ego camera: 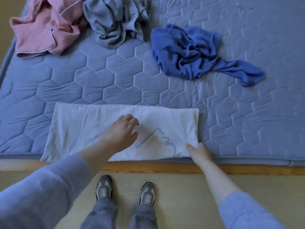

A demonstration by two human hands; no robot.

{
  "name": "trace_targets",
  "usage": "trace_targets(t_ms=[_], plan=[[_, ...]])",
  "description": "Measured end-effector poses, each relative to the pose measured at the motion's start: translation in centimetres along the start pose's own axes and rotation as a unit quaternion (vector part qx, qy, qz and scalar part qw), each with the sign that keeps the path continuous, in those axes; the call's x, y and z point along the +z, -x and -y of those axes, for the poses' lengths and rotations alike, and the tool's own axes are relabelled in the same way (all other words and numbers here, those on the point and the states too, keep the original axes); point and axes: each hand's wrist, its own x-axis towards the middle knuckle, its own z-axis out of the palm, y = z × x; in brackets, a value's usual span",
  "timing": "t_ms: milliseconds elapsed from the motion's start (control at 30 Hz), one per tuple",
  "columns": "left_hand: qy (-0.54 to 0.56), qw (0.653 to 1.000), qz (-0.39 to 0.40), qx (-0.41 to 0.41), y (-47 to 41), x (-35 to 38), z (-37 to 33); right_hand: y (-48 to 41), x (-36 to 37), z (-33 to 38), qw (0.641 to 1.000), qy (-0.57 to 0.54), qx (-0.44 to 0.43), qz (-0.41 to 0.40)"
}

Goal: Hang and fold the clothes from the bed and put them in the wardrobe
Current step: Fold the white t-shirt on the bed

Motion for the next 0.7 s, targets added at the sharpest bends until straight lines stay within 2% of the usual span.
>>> trace_targets(t_ms=[133, 433, 567, 700], plan=[[-0.038, 0.998, 0.024, 0.037, -6.0, 0.8, -4.8, -0.2, 0.4, -1.4, 0.991, -0.120, 0.016, 0.056], [-0.122, 0.986, 0.114, 0.026, -13.7, 3.3, -12.2, 0.6, 1.0, -3.0, 0.974, -0.223, -0.034, 0.024], [-0.110, 0.984, 0.137, 0.040, -15.0, 3.1, -14.1, 1.6, 1.2, -3.1, 0.961, -0.274, -0.031, 0.006], [-0.011, 0.990, 0.131, 0.048, -15.2, 0.7, -15.0, 2.6, 0.4, -2.9, 0.947, -0.320, -0.041, 0.005]])
